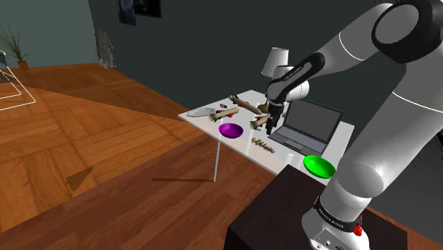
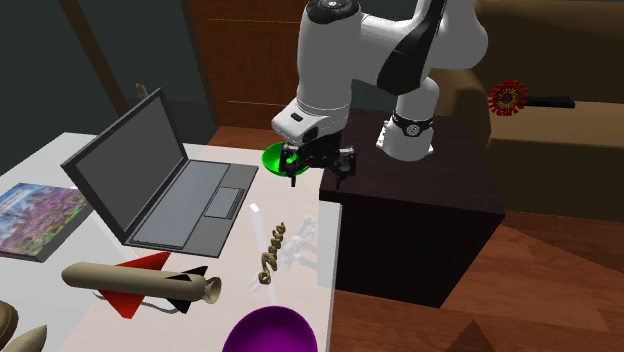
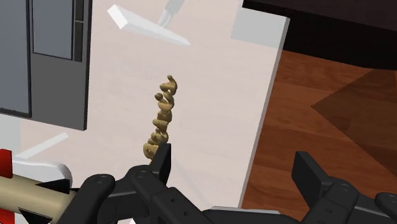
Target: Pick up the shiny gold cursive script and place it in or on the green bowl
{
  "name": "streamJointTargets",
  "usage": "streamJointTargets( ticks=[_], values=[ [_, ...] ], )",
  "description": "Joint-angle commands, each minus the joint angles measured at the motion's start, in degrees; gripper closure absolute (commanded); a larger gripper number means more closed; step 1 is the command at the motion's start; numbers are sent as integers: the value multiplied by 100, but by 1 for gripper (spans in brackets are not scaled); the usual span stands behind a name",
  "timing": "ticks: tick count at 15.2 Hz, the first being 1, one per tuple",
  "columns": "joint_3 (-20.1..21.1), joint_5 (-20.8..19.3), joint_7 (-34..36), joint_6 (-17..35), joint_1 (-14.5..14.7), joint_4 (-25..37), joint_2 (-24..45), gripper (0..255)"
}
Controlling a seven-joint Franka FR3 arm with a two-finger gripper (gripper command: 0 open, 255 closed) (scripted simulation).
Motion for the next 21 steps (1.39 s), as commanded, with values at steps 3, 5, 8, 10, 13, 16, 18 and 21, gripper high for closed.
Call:
streamJointTargets(
  ticks=[3, 5, 8, 10, 13, 16, 18, 21],
  values=[
    [-134, 666, -732, 535, -71, 416, 1028, 0],
    [-85, 1062, -1119, 752, -191, 656, 1546, 0],
    [112, 1602, -1646, 994, -484, 1077, 2296, 0],
    [277, 1893, -1939, 1108, -712, 1395, 2775, 0],
    [482, 2134, -2185, 1246, -976, 1733, 3283, 0],
    [583, 2234, -2256, 1417, -1066, 1773, 3495, 0],
    [650, 2299, -2303, 1527, -1124, 1806, 3639, 0],
    [704, 2348, -2338, 1613, -1172, 1835, 3753, 0]
  ],
)
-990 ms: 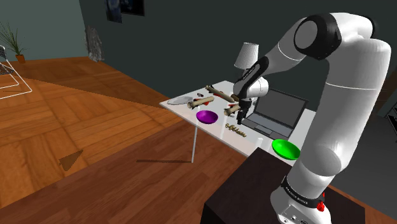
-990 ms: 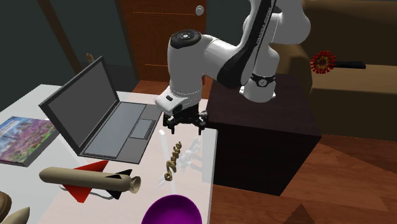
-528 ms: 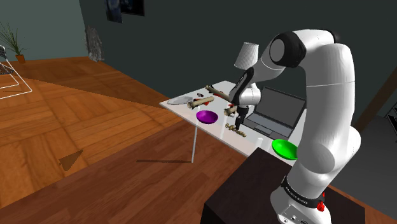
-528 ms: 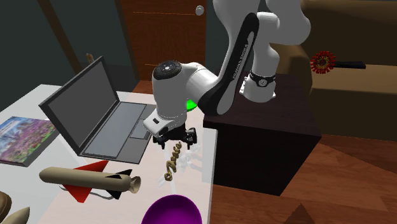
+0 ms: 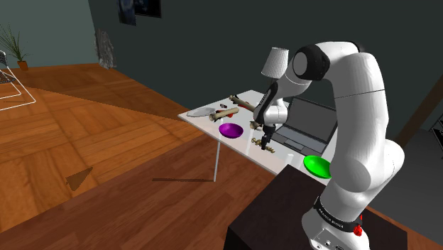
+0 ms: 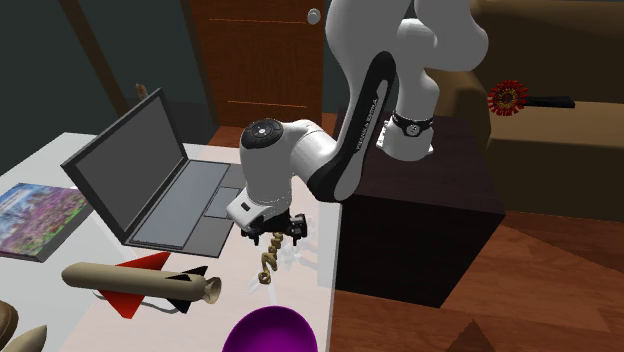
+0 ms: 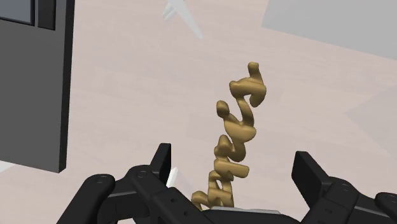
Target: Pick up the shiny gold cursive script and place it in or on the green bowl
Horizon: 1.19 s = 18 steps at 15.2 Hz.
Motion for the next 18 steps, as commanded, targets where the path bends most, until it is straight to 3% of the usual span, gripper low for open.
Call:
streamJointTargets(
  ticks=[1, 7, 8, 18],
  values=[
    [16, 15, -15, 25, -19, 13, 34, 0],
    [15, 15, -14, 24, -18, 13, 33, 0],
    [15, 15, -14, 24, -18, 13, 33, 255],
    [-18, -15, 3, -28, 9, -9, -40, 255]
  ],
)
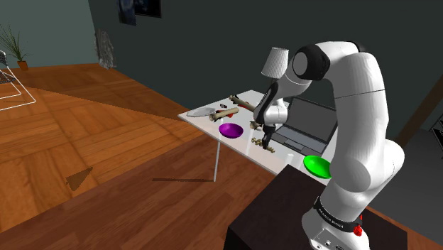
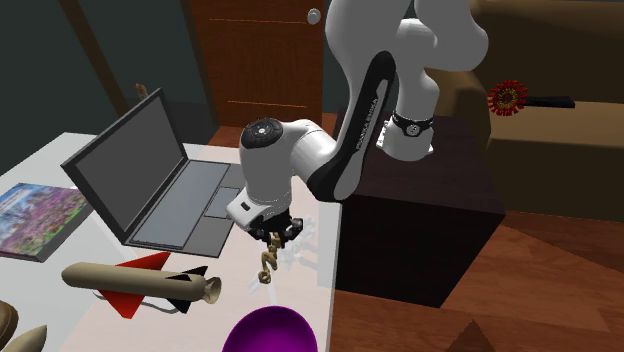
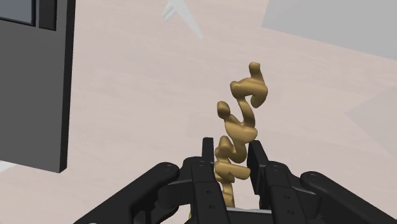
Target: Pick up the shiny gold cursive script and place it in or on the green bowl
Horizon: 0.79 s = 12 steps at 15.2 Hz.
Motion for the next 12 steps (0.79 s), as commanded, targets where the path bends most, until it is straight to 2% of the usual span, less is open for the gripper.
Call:
streamJointTargets(
  ticks=[1, 12],
  values=[
    [-52, -46, 29, -81, 40, -26, -106, 255],
    [-411, -444, 269, -707, 319, -173, -896, 255]
  ],
)
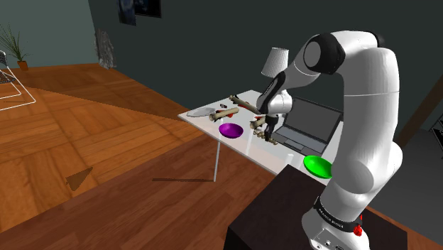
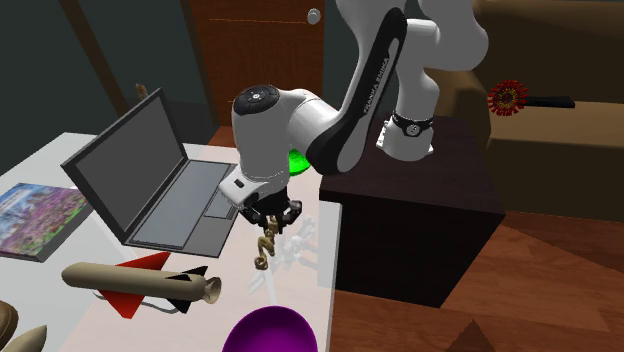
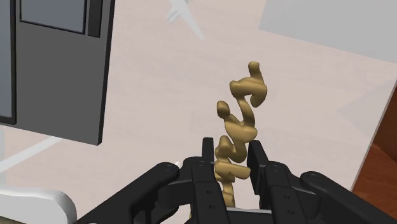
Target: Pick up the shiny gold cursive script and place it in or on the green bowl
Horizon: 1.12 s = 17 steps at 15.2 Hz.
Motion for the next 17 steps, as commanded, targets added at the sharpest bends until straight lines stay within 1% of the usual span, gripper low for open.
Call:
streamJointTargets(
  ticks=[1, 10, 17],
  values=[
    [-63, -85, 57, -119, 56, -30, -154, 255],
    [-281, -444, 272, -685, 222, -22, -750, 255],
    [-760, -984, -101, -225, -34, -1290, -1671, 255]
  ],
)
